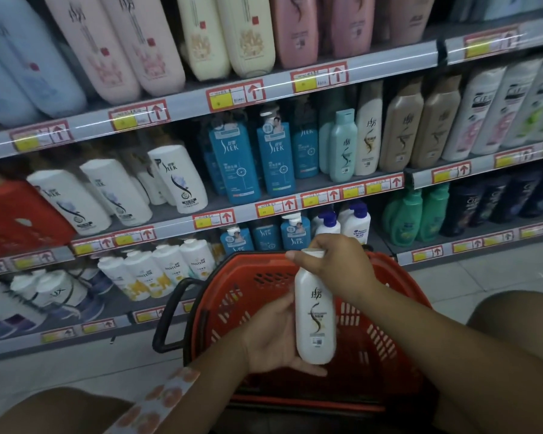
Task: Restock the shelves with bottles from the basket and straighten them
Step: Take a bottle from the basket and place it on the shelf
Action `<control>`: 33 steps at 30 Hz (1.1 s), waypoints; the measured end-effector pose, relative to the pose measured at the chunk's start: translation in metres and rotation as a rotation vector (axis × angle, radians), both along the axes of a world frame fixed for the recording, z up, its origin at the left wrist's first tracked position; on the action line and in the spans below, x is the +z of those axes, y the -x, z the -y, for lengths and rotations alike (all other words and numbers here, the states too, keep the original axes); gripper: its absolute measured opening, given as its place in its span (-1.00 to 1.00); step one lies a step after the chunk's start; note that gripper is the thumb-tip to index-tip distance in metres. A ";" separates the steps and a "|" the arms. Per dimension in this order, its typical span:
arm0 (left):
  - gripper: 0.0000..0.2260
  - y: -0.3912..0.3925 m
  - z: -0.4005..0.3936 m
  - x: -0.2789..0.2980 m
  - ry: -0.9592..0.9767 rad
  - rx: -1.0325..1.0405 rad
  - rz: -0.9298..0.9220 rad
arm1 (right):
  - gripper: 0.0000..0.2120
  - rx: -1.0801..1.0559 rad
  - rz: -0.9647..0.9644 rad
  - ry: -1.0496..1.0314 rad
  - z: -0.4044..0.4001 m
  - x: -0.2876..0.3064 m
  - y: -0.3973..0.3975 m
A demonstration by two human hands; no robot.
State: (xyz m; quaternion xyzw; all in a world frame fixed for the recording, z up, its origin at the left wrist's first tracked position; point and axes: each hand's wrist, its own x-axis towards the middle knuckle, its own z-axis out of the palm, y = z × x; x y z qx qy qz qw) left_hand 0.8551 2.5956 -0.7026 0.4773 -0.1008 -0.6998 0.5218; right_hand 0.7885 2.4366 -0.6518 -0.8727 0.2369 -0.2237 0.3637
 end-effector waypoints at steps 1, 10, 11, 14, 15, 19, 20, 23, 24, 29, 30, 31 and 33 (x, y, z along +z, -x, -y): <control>-0.32 0.004 0.001 0.000 -0.010 0.011 0.002 | -0.48 -0.003 -0.007 -0.003 0.000 -0.001 0.000; -0.31 -0.001 -0.002 0.008 -0.052 0.128 0.091 | -0.48 0.109 0.058 -0.129 -0.004 0.002 -0.008; -0.33 -0.002 -0.003 0.012 -0.052 0.149 0.096 | -0.55 0.124 0.065 -0.156 -0.006 0.006 -0.009; -0.40 -0.010 -0.008 0.026 -0.031 0.212 0.123 | -0.72 0.160 0.073 -0.230 -0.008 0.026 -0.011; -0.42 -0.012 -0.010 0.033 -0.019 0.229 0.132 | -0.73 0.174 0.075 -0.264 -0.008 0.034 -0.012; -0.46 -0.022 -0.015 0.058 0.030 0.332 0.179 | -0.76 0.260 0.106 -0.410 -0.010 0.070 -0.016; -0.47 -0.025 -0.015 0.063 0.047 0.352 0.193 | -0.79 0.279 0.111 -0.412 -0.012 0.079 -0.017; -0.49 -0.038 -0.014 0.088 0.082 0.392 0.221 | -0.85 0.333 0.140 -0.374 -0.015 0.110 -0.025; -0.48 -0.042 -0.014 0.098 0.097 0.398 0.224 | -0.85 0.348 0.152 -0.354 -0.017 0.124 -0.026; -0.47 -0.059 -0.009 0.159 0.205 0.433 0.337 | -0.86 0.379 0.244 -0.297 -0.020 0.195 -0.037; -0.49 -0.061 -0.009 0.174 0.228 0.443 0.363 | -0.87 0.382 0.264 -0.276 -0.021 0.210 -0.038; -0.50 -0.062 -0.008 0.189 0.254 0.440 0.392 | -0.87 0.386 0.285 -0.255 -0.021 0.225 -0.039; -0.49 -0.066 -0.006 0.217 0.284 0.442 0.435 | -0.87 0.388 0.318 -0.217 -0.021 0.254 -0.039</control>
